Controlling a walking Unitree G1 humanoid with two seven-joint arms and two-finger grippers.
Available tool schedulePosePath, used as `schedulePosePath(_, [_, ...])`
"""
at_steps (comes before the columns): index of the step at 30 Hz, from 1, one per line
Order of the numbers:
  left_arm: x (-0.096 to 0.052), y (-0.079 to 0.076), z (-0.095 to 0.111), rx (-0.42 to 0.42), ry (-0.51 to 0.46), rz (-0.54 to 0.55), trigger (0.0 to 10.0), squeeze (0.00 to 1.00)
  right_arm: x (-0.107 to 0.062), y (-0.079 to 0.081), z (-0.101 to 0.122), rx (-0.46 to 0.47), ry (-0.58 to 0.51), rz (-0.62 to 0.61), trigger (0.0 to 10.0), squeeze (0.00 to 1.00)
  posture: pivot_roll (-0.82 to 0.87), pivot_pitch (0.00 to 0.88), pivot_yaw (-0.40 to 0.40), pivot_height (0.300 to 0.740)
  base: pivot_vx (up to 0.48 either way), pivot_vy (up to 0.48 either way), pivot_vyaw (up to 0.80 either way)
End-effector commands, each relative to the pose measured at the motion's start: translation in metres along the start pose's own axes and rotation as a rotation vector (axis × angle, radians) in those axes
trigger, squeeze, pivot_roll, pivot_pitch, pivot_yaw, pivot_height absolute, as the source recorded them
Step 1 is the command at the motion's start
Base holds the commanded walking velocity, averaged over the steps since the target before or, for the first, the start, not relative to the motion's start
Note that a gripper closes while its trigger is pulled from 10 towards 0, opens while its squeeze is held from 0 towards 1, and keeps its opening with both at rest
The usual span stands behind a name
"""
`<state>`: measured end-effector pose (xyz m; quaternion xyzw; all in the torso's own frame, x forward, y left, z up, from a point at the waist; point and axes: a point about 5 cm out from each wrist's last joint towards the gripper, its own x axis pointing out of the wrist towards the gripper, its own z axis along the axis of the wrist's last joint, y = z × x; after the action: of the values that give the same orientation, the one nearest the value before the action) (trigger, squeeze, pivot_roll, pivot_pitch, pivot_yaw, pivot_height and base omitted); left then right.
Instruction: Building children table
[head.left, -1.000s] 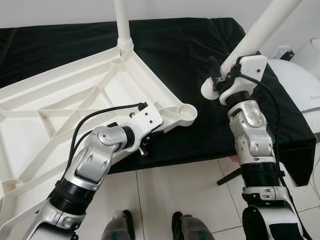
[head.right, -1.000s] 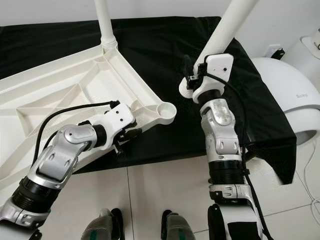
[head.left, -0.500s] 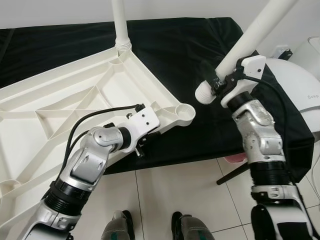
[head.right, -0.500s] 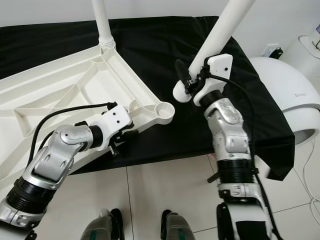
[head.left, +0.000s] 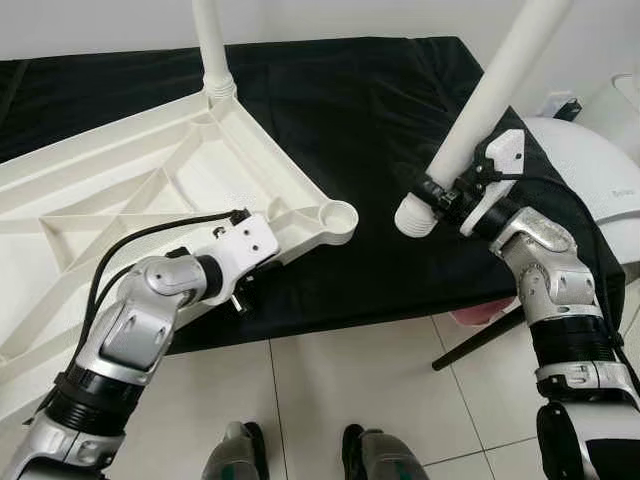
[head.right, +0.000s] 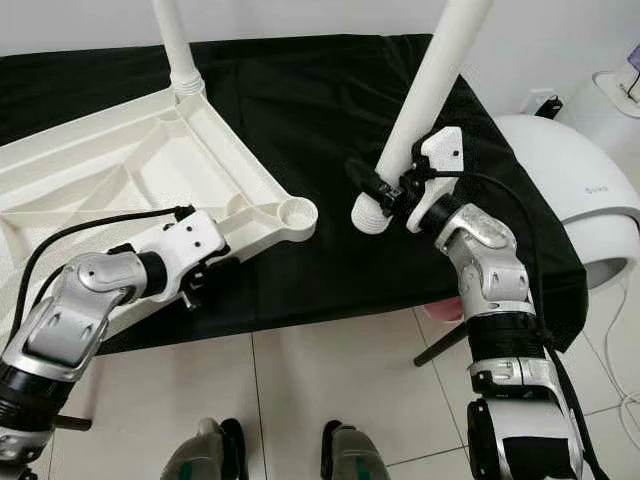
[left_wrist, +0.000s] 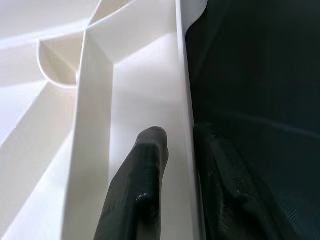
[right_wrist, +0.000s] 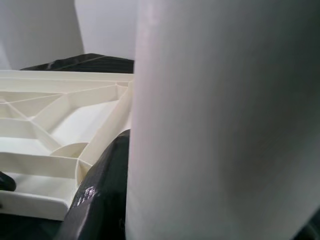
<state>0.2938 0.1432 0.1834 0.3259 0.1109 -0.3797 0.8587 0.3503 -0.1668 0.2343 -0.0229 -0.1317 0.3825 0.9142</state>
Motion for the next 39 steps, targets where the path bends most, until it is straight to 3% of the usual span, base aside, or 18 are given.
schedulePosePath(1, [-0.001, -0.004, -0.009, -0.019, 0.041, -0.006, 10.0, 0.0, 0.005, 0.002, 0.005, -0.006, -0.03, 0.038, 10.0, 0.0, -0.08, 0.174, -0.057, 0.74, 0.0, 0.0, 0.0])
schedulePosePath(4, [0.0, -0.01, -0.004, -0.018, 0.023, -0.03, 10.0, 0.0, 0.01, 0.003, 0.006, -0.01, -0.038, 0.058, 10.0, 0.0, -0.07, 0.179, -0.059, 0.74, 0.0, 0.0, 0.0])
schedulePosePath(8, [0.004, -0.031, 0.007, 0.017, -0.037, -0.122, 10.0, 0.0, 0.022, 0.006, 0.009, -0.016, -0.052, 0.125, 10.0, 0.0, -0.06, 0.184, -0.06, 0.74, 0.0, 0.0, 0.0])
schedulePosePath(13, [0.006, -0.033, 0.012, 0.018, -0.059, -0.135, 10.0, 0.0, 0.025, 0.008, 0.01, -0.021, -0.06, 0.148, 10.0, 0.0, -0.06, 0.186, -0.06, 0.74, 0.0, 0.0, 0.0])
schedulePosePath(18, [0.012, -0.046, 0.028, 0.046, -0.109, -0.194, 10.0, 0.0, 0.039, 0.015, 0.007, -0.03, -0.066, 0.225, 10.0, 0.0, -0.05, 0.19, -0.056, 0.74, 0.0, 0.0, 0.0])
schedulePosePath(29, [0.012, -0.05, 0.033, 0.051, -0.113, -0.2, 10.0, 0.0, 0.049, 0.028, -0.006, -0.021, -0.059, 0.298, 10.0, 0.0, -0.03, 0.214, -0.045, 0.74, 0.0, 0.0, 0.0])
schedulePosePath(39, [0.01, -0.043, 0.026, 0.044, -0.071, -0.169, 10.0, 0.0, 0.04, 0.026, -0.018, -0.032, -0.035, 0.293, 10.0, 0.0, -0.04, 0.226, -0.034, 0.74, 0.0, 0.0, 0.0])
